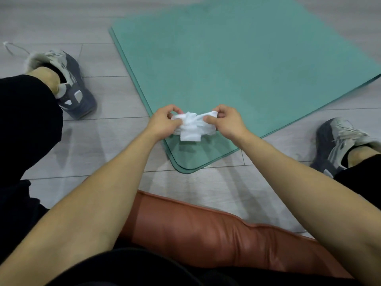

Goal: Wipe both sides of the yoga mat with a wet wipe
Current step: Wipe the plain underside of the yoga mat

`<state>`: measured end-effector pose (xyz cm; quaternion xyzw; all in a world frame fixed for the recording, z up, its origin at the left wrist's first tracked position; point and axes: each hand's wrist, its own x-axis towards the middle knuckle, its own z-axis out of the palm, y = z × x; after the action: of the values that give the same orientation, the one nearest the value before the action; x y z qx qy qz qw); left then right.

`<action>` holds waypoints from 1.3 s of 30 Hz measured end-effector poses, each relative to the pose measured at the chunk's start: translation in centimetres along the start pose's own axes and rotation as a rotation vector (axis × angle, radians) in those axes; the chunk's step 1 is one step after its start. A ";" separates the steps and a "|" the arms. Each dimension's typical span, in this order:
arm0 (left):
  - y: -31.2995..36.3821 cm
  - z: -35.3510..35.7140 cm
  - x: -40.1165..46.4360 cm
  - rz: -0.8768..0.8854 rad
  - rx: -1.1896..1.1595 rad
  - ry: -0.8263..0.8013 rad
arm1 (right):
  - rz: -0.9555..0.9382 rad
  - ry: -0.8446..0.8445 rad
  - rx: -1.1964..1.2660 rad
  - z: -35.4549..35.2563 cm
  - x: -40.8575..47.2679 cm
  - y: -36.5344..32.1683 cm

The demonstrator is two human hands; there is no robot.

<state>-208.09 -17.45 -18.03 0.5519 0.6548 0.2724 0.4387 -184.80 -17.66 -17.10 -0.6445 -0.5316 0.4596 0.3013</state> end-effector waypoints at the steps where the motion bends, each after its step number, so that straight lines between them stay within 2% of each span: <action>1: -0.1 0.1 0.1 0.002 0.001 0.004 | 0.007 -0.004 0.027 0.1 0.0 -0.2; 4: -0.1 0.0 0.3 -0.059 -0.085 0.125 | 0.002 0.075 0.013 0.1 0.2 -0.5; 7: 0.4 -1.4 0.6 -0.137 -0.343 0.310 | 0.046 0.221 0.023 -1.0 0.6 -0.6; 9: 1.0 -2.6 0.9 -0.132 -0.442 0.335 | 0.079 0.297 0.065 -2.1 1.0 -0.8; 11: 1.8 -3.3 0.8 -0.086 -0.412 0.256 | 0.072 0.319 0.077 -3.0 1.6 -1.3; 13: 3.0 -3.2 0.3 0.005 -0.333 0.102 | -0.004 0.294 0.000 -3.3 1.9 -2.2; 16: 4.9 -2.2 -0.6 0.091 -0.198 -0.103 | -0.148 0.155 -0.200 -2.8 1.9 -3.2; 18: 5.6 -1.4 -1.0 0.096 -0.146 -0.175 | -0.177 0.022 -0.264 -2.3 1.6 -3.6; 25: 4.1 0.1 -0.6 0.113 0.063 0.012 | -0.128 -0.320 -0.092 -1.4 -0.4 -4.6; 27: 4.0 -0.1 -0.7 0.123 0.050 -0.023 | -0.159 -0.347 -0.146 -1.0 -0.5 -4.6; 29: 4.0 -0.6 -0.8 0.117 0.004 -0.178 | -0.158 -0.366 -0.161 -0.8 -0.3 -4.6; 32: 3.8 -1.6 -1.4 -0.025 -0.194 -0.452 | -0.159 -0.343 -0.192 -0.9 -0.2 -4.8; 33: 3.7 -1.7 -1.4 -0.051 -0.201 -0.496 | -0.151 -0.319 -0.201 -1.0 -0.2 -4.8; 37: 3.5 -1.6 -1.4 -0.042 0.005 -0.407 | -0.157 -0.221 -0.184 -1.5 0.0 -4.7; 39: 3.2 -1.4 -1.0 -0.051 0.012 -0.317 | -0.166 -0.178 -0.206 -1.7 0.1 -4.6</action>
<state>-207.75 -17.46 -14.37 0.5738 0.5927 0.1670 0.5400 -185.18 -16.21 -12.42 -0.5827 -0.6518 0.4315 0.2222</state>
